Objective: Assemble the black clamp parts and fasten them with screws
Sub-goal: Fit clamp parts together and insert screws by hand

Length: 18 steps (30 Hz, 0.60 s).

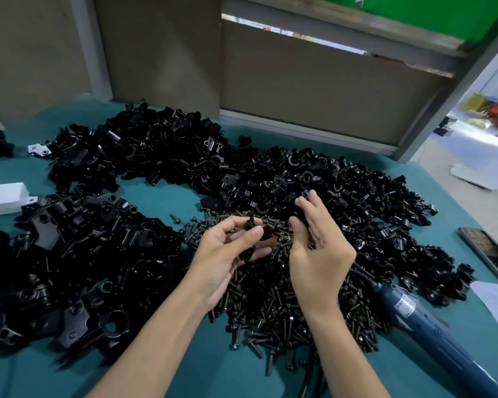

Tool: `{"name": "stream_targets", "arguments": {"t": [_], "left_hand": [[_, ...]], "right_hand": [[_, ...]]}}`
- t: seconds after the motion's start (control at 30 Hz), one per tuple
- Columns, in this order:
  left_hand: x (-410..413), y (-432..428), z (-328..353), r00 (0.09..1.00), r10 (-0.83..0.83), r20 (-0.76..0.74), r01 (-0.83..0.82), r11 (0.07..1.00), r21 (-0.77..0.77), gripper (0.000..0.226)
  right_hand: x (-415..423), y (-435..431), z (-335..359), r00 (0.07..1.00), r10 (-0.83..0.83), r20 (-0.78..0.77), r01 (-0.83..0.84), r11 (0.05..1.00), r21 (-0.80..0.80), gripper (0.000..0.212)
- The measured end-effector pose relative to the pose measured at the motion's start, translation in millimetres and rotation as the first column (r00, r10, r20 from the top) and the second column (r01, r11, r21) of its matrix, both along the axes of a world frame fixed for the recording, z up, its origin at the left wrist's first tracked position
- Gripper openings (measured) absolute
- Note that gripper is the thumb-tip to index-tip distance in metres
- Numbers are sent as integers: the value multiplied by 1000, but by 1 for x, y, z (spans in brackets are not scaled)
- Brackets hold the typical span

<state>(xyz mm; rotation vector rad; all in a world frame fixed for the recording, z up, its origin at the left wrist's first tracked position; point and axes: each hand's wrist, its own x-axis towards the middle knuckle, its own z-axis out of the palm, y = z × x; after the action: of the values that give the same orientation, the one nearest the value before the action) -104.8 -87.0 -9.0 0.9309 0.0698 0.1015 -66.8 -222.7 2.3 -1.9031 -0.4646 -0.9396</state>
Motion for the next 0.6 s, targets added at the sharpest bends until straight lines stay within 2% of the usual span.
{"name": "stream_targets", "arguments": {"t": [0.1,0.23,0.3,0.37,0.47,0.53,0.6], "left_hand": [[-2,-1,1,1000,-13,-11,13,998,59,59],[-5,3,4,1000,15,24,-15,1000,-3,48],[-6,5,5,999,25,31,-25,999,-28,42],[-6,4,6,999,35,42,-34,999,-23,36],[-5,1,5,996,47,82,-46,999,-9,28],[-4,2,3,992,63,109,-64,998,7,26],[-3,3,1,991,86,107,-90,996,30,27]], "right_hand": [[-7,10,-3,981,63,181,-44,994,-104,31],[-9,10,-6,966,200,167,-174,972,-157,32],[-10,7,-6,952,289,97,-276,953,-127,29],[-12,7,-5,936,353,1,-353,935,-26,22],[-12,7,-4,917,371,-148,-356,927,118,17],[-10,6,-1,858,428,-284,-377,900,218,20],[-7,4,2,759,515,-398,-410,853,323,23]]}}
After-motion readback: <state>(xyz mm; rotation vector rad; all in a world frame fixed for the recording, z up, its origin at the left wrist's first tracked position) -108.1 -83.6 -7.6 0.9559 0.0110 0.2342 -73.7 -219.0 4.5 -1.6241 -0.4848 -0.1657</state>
